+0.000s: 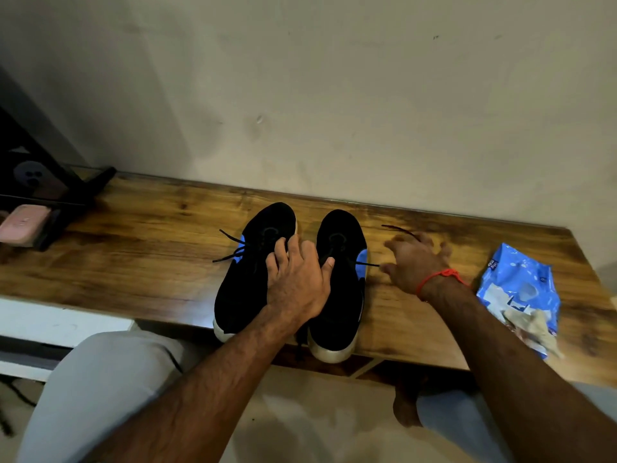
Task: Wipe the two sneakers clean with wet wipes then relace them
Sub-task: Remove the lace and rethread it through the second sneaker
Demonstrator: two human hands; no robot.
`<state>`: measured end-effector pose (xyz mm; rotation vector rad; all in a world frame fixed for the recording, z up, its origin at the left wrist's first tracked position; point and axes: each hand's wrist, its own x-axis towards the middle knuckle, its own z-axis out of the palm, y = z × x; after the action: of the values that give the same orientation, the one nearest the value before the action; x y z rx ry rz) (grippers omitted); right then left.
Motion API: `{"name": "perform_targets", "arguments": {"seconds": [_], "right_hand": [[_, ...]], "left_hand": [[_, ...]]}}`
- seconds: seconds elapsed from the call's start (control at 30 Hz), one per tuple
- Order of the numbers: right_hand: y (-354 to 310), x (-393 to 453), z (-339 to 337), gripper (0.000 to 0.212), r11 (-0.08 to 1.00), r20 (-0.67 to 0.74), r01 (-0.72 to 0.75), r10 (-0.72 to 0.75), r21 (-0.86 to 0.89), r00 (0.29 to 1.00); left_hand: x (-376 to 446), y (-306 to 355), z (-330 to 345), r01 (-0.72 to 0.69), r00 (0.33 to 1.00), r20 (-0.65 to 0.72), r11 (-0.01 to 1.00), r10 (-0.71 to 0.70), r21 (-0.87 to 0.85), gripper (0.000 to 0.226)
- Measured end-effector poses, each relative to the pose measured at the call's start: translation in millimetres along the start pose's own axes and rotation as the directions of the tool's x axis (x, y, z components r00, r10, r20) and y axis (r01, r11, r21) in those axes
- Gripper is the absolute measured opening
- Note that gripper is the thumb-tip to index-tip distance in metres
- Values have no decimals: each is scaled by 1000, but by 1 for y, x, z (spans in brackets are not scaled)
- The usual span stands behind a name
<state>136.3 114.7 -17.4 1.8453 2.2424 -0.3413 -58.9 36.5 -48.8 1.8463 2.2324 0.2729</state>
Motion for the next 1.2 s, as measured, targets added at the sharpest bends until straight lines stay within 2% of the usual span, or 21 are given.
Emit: {"name": "perform_targets", "arguments": {"seconds": [0.07, 0.1, 0.13, 0.2, 0.3, 0.4, 0.5, 0.53, 0.67, 0.8, 0.97, 1.2], "right_hand": [[-18, -4, 5, 44, 981, -18, 163, -162, 102, 987], [-25, -5, 9, 36, 977, -39, 200, -197, 76, 980], [-28, -6, 11, 27, 980, -59, 199, -197, 25, 979], [-24, -4, 11, 18, 993, -57, 92, -97, -72, 994], [-6, -1, 8, 19, 993, 13, -49, 50, -109, 999], [-4, 1, 8, 25, 1000, 17, 8, -8, 0, 1000], [-14, 1, 8, 35, 949, -58, 139, -127, 283, 990], [-18, 1, 9, 34, 928, -75, 186, -171, 324, 982], [-28, -2, 11, 21, 946, -117, 234, -213, 223, 970], [-26, -2, 12, 14, 932, -163, 246, -209, 265, 964], [-27, -3, 12, 15, 915, -142, 261, -227, 309, 964], [-14, 1, 11, 10, 943, -141, 207, -175, 260, 974]], "left_hand": [[0, 1, 1, 3, 1000, -1, 1000, -3, 0, 43], [-1, 2, 1, 5, 1000, -8, 1000, -5, 5, 43], [-1, 2, 1, 9, 1000, -15, 1000, -9, 13, 42], [-2, 2, -1, 19, 1000, -23, 1000, -18, 14, 42], [-2, 2, -3, 21, 1000, -5, 1000, -21, -10, 41], [-1, -1, -6, 2, 999, 45, 998, 1, -66, 40], [3, -3, -16, -2, 996, 89, 984, 18, -181, 48], [4, -4, -19, -4, 995, 95, 982, 22, -189, 48], [11, -6, -29, -2, 996, 85, 983, 17, -181, 41], [17, -11, -30, 32, 997, 77, 975, -15, -220, 23], [13, -8, -28, 14, 999, 54, 974, -2, -226, 10], [12, -9, -19, -9, 999, -38, 999, 8, -50, 12]]}}
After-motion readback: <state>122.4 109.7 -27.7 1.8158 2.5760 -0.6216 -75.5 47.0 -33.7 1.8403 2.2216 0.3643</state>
